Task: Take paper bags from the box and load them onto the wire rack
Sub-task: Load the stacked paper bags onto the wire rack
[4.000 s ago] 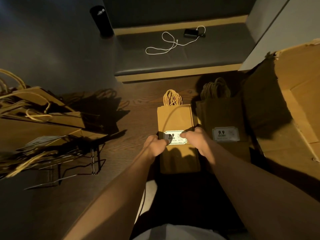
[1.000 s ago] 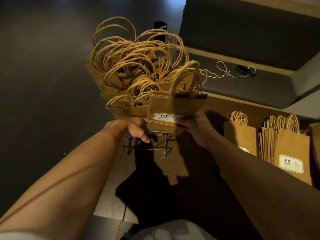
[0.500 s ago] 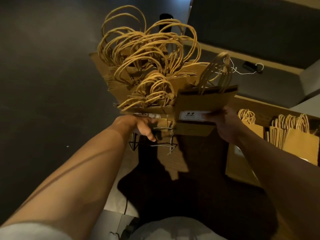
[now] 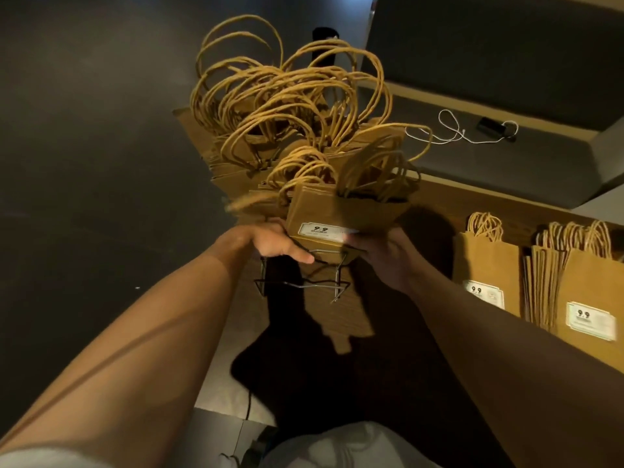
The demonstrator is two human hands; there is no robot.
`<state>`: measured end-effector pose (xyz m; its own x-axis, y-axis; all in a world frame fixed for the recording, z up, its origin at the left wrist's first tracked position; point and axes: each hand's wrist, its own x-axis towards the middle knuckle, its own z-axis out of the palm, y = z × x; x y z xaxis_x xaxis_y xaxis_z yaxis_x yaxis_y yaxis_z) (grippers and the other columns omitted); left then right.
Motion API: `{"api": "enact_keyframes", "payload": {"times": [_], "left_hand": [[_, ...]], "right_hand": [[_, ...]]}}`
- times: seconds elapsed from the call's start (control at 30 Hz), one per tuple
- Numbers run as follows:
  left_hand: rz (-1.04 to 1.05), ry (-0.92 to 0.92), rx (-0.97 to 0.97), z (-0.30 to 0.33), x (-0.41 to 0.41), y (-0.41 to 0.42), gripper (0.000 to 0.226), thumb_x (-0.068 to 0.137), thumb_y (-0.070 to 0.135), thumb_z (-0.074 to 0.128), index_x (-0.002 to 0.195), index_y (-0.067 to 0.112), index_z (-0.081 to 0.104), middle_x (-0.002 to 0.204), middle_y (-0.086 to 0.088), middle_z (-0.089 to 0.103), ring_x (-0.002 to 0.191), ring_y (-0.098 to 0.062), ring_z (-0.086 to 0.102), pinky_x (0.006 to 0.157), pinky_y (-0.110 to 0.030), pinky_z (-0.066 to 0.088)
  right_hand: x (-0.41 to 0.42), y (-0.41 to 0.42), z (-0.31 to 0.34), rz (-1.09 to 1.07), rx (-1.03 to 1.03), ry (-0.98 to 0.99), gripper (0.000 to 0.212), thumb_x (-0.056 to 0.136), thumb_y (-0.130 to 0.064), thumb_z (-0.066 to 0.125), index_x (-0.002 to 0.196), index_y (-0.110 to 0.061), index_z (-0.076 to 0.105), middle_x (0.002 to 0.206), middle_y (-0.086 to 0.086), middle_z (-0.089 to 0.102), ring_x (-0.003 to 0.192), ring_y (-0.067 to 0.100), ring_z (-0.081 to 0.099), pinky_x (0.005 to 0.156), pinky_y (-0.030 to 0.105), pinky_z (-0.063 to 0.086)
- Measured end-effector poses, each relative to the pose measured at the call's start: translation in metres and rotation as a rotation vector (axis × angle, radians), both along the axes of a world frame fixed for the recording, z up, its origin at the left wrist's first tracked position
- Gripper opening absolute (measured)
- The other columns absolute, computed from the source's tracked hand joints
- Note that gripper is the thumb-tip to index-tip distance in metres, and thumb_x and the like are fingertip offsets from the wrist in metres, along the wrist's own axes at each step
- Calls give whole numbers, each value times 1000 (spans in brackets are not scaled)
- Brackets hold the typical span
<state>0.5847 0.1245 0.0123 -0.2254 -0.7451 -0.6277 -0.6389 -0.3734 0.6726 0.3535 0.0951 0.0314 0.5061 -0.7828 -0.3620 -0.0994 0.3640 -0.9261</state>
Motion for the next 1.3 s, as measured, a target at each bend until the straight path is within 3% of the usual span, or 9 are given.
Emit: {"api": "enact_keyframes", "payload": {"times": [0.17,0.27,0.47,0.57,0.7,0.83,1.0,1.13,1.3], "left_hand": [[343,212,-163,-2,22,23,22,85,0,72,107,4,71,92,12,72,77,9,64,74,-6,47],[459,234,-289,-1,30,39,8,90,3,68,82,2,71,63,18,66,63,7,59,65,-9,44],[589,135,-344,-13,39,48,13,87,11,72,79,1,71,64,13,64,66,0,59,71,-16,46],[656,43,-249,-27,44,52,21,91,23,70,73,12,68,69,3,61,71,-13,54,77,-31,45],[569,-201,-185,-25,44,52,12,93,24,65,94,14,73,89,1,67,87,-15,59,84,-28,44],[454,-347,-82,-17,43,53,23,91,19,60,111,19,70,106,-2,66,104,-24,61,93,-33,48],[359,-379,148,-7,32,58,11,92,15,59,83,14,66,81,-6,67,70,-20,65,58,-25,53],[310,-431,151,5,13,58,17,96,22,53,91,13,66,73,-1,61,61,-16,62,42,-18,43],[227,-445,86,18,-8,51,34,93,38,52,114,15,66,114,-6,67,95,-26,65,74,-27,51]], "right_hand": [[17,6,-20,-13,-288,328,35,87,-37,68,112,-11,64,101,-6,65,90,7,61,85,30,46],[21,6,-30,-118,-533,303,49,78,-45,72,113,-11,65,116,7,65,111,18,60,95,31,46],[25,5,-44,-196,-446,464,41,80,-39,75,116,-24,61,105,-17,64,99,6,59,87,28,46],[18,1,-50,-98,-352,641,47,82,-54,65,113,-19,67,108,-3,68,101,18,63,88,29,49],[20,2,-43,-42,-239,631,46,88,-51,60,108,-10,67,96,2,66,92,20,64,72,19,47],[22,-2,-43,-65,-146,656,33,89,-33,64,115,-13,63,109,5,66,103,24,63,91,36,49],[14,-7,-51,-173,-48,653,32,88,-20,57,118,-12,65,112,9,68,106,29,65,91,38,53],[5,-10,-57,-175,76,609,35,88,-12,58,122,-4,61,114,14,66,99,30,65,77,37,56],[-2,-11,-61,-197,107,551,11,94,-20,54,95,-16,64,110,12,66,98,27,62,87,41,54]]}}
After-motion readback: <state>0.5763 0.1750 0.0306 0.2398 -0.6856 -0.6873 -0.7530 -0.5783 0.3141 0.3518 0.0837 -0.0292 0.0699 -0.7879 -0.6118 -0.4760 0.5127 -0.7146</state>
